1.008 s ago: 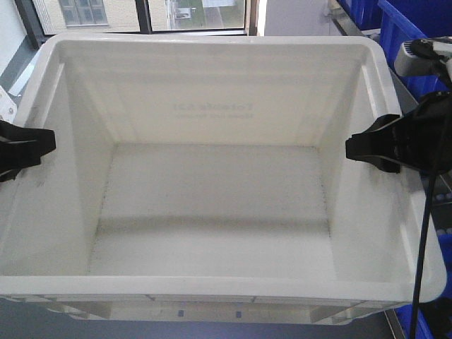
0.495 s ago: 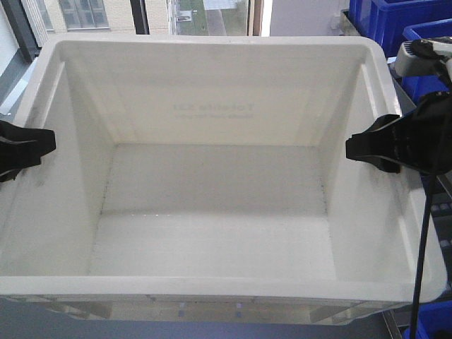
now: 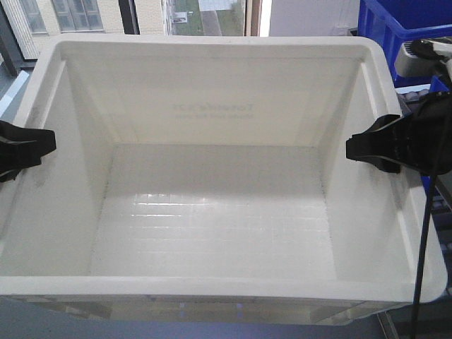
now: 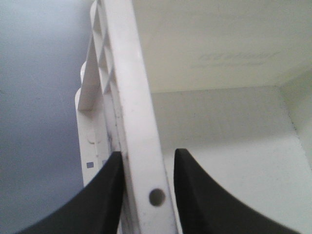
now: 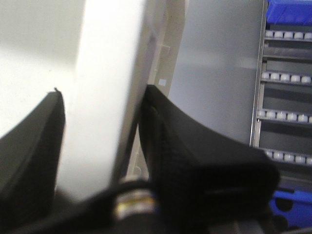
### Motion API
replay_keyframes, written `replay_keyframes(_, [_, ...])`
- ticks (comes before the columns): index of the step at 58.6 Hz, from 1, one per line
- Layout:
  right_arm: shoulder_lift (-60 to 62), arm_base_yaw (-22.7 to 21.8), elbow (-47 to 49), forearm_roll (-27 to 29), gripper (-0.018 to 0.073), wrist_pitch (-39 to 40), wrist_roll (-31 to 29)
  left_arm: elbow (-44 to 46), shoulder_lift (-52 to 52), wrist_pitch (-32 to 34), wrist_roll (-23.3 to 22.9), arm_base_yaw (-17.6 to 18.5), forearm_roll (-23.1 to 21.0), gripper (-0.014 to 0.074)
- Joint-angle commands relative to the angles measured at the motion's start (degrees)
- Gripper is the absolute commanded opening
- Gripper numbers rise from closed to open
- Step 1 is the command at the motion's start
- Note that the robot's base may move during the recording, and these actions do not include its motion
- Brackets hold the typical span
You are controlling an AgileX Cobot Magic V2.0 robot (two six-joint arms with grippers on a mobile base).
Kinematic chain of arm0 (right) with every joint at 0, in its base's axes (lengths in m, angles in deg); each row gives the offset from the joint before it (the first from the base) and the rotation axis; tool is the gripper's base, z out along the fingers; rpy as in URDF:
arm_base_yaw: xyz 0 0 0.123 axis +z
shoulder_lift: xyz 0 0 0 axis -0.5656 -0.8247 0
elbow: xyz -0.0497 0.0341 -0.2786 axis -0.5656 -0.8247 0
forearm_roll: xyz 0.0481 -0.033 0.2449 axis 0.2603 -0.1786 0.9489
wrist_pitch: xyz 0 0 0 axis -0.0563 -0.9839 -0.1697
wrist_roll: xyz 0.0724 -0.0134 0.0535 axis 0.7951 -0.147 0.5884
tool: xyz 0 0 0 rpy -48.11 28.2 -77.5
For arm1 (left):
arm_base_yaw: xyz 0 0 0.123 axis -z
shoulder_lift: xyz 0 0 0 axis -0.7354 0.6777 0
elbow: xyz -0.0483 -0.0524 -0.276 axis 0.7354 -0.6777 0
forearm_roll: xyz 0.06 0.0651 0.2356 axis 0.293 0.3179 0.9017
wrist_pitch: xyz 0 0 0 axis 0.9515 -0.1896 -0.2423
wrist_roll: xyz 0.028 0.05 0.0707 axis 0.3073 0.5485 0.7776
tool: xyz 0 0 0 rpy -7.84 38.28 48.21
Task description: Move bin from left to right shelf
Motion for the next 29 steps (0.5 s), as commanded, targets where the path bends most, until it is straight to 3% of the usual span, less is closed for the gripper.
replay_keyframes(1, [1.72,0.25,2.46,4.87,-0.0004,4.65,-2.34,2.34,-1.55,5.14,2.00,0.57,-4.86,0.0000])
replay_keyframes(29, [1.72,0.25,2.46,4.87,-0.0004,4.65,-2.34,2.34,-1.55,5.14,2.00,0.57,-4.86,0.0000])
